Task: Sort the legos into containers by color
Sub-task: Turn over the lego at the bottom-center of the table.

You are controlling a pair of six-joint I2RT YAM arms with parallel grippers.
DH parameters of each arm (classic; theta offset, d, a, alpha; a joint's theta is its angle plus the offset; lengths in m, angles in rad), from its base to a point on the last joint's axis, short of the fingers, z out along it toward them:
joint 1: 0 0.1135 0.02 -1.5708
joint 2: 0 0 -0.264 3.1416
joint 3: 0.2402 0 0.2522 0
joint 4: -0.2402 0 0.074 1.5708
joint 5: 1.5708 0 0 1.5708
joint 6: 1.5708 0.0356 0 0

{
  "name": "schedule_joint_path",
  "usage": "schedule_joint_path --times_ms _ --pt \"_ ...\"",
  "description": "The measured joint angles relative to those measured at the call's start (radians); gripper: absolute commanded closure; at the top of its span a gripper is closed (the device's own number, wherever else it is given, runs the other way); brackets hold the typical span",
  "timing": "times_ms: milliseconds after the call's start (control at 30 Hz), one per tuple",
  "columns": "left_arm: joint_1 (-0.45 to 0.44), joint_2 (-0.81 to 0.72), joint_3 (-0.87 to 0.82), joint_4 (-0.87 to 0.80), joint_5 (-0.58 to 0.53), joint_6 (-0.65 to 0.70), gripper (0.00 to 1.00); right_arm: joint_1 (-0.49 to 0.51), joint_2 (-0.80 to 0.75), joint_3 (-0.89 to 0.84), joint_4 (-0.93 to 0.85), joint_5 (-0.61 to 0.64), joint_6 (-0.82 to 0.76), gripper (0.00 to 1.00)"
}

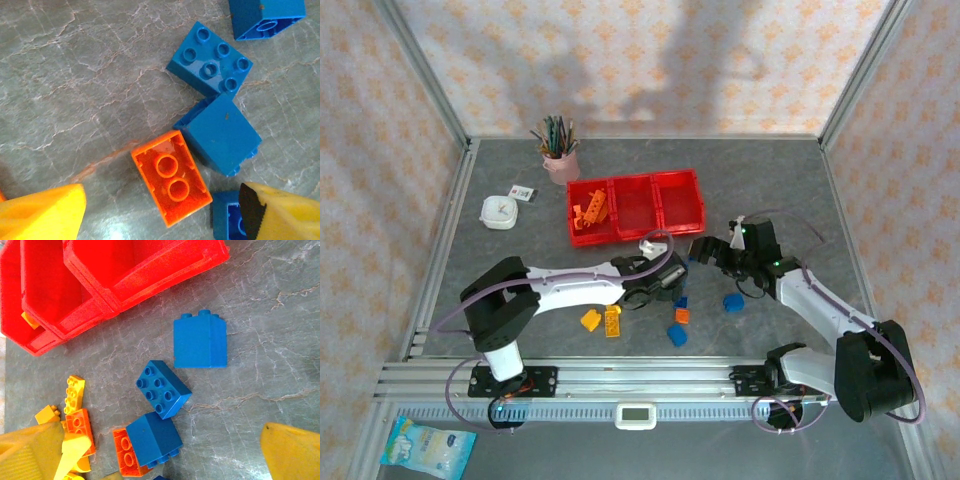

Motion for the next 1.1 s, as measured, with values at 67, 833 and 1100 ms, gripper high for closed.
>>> schedule_joint_path --times_ms 67,833,1100 --pt "0.000 0.023 0.015 0.000 -0.002 0.000 0.16 0.000 0.000 0.000 0.000 0.000 -0.003 0.00" --pt "-0.006 0.025 -0.041 0.011 -0.058 -0.019 0.25 0.000 0.004 -0.006 0.003 -0.001 -0.008 0.00" --pt "-0.006 -0.004 -0.068 -0.015 -0.061 -0.030 0.26 0.000 0.004 -0.006 0.003 -0.001 -0.007 0.00"
